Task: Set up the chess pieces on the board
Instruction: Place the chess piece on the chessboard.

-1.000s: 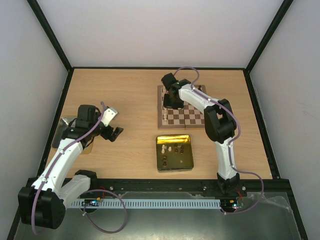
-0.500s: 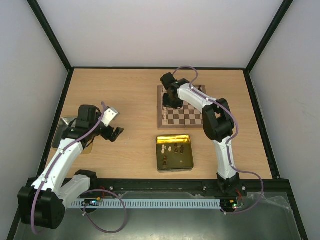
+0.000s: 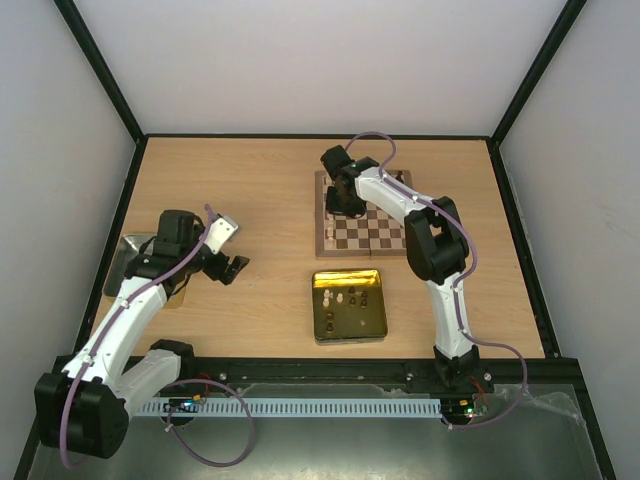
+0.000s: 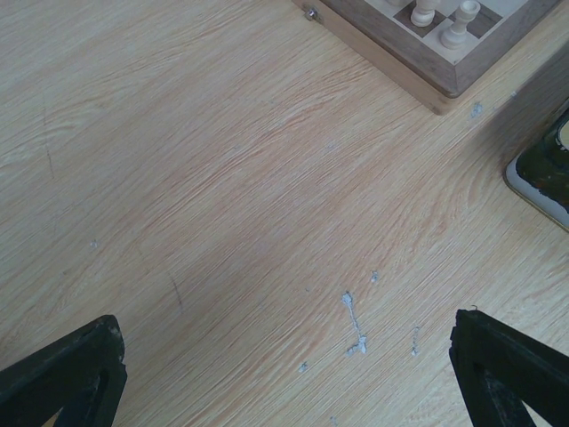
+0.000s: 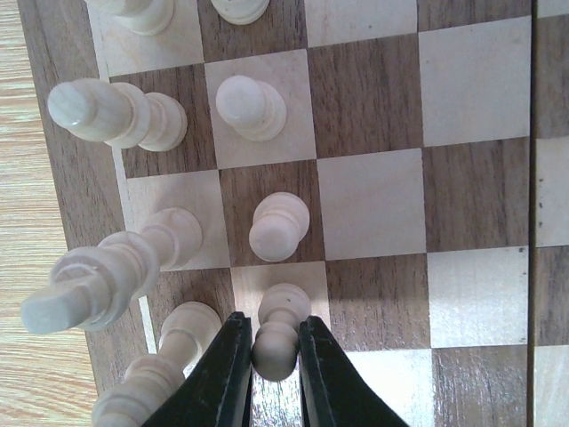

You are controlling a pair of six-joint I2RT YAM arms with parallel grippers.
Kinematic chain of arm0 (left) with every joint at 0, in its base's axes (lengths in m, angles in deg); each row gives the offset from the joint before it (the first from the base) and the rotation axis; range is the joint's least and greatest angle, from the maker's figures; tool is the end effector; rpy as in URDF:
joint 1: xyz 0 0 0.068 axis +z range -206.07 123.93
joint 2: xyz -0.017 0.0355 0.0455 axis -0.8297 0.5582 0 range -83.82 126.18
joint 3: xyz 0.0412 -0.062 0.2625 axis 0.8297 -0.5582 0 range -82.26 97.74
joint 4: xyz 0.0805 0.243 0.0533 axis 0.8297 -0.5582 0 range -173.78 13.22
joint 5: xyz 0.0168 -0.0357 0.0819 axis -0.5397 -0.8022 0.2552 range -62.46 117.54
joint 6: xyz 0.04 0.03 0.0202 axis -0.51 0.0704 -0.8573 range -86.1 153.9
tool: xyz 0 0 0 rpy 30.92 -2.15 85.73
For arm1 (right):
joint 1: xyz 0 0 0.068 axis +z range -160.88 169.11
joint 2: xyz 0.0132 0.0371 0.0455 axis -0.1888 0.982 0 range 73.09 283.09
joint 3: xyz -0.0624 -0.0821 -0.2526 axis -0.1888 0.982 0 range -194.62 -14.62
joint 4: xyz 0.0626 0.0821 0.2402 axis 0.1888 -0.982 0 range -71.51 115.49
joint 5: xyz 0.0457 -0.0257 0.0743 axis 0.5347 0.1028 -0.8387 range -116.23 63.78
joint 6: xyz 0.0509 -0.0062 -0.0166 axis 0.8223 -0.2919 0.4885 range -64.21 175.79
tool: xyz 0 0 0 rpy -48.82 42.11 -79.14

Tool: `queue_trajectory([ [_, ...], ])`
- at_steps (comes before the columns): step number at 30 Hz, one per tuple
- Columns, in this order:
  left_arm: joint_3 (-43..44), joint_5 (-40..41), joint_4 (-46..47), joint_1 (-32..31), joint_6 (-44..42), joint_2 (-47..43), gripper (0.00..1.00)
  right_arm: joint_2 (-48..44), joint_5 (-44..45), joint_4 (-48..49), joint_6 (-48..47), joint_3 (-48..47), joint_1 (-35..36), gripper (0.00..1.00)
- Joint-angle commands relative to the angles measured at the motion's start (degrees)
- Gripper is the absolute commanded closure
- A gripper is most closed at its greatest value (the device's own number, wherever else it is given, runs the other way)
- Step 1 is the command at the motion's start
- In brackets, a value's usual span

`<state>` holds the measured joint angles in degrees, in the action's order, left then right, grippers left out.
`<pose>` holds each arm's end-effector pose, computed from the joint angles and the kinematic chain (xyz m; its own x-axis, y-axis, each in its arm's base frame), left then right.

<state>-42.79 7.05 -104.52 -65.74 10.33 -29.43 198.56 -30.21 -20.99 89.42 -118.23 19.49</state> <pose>0.1925 -0.0453 0.2502 -0.4480 0.4563 -0.7688 0.6440 0.7612 0.0765 0.3985 0.2364 0.1912 -0.9592 0.0783 -0.2718 0.0056 0.9660 0.2584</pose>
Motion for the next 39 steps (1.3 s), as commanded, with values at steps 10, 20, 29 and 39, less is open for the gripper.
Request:
queue_trajectory([
  [10, -0.5, 0.0, 0.1, -0.6, 0.0, -0.3, 0.01, -0.1, -0.3, -1.4, -0.6, 1.7, -0.2, 0.87],
  [20, -0.5, 0.1, 0.1, -0.7, 0.1, -0.4, 0.01, -1.3, -1.2, -0.1, -0.6, 3.7, -0.1, 0.82],
  [29, -0.6, 0.3, 0.1, -0.7, 0.1, -0.5, 0.01, -2.1, -0.9, -0.2, -0.4, 3.2, -0.2, 0.76],
  [39, -0.7, 0.2, 0.1, -0.8, 0.1, -0.7, 0.01, -3.6, -0.1, -0.3, -0.1, 3.9, -0.2, 0.74],
])
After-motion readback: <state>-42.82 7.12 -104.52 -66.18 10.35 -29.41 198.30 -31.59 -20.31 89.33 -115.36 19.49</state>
